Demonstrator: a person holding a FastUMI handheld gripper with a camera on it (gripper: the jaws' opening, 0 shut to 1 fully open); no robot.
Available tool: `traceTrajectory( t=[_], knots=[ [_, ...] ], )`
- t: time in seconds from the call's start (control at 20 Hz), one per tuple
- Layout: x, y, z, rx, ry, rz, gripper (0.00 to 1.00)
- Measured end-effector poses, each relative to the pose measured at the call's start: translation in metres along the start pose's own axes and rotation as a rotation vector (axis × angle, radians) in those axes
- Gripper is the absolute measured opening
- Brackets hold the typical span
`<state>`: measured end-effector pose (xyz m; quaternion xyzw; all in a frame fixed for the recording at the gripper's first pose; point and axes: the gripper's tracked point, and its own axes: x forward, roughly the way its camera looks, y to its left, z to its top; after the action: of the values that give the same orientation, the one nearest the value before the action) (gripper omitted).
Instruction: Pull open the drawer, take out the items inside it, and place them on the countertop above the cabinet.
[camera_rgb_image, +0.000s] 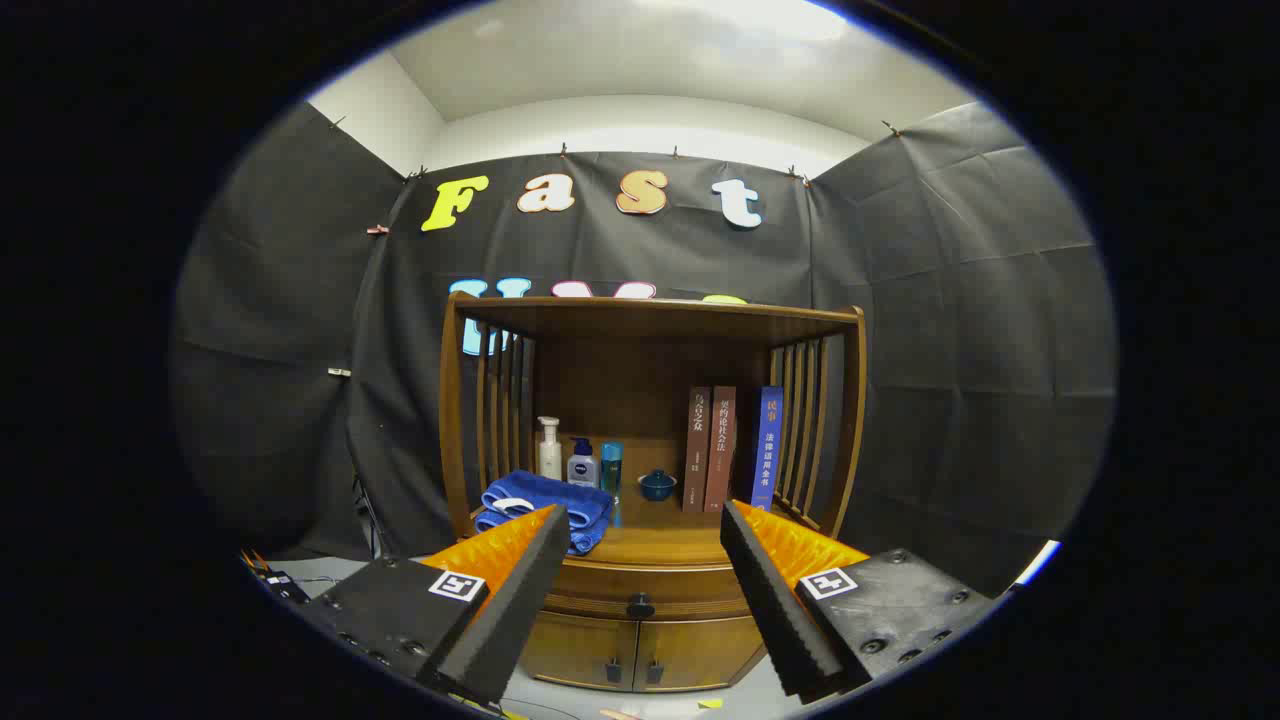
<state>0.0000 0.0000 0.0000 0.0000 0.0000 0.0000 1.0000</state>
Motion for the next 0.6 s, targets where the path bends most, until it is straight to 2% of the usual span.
traceTrajectory(
  t=[0.6],
  knots=[
    [0.0045, 0.0024, 0.0052, 0.011, -0.01, 0.021, 0.98]
  ],
)
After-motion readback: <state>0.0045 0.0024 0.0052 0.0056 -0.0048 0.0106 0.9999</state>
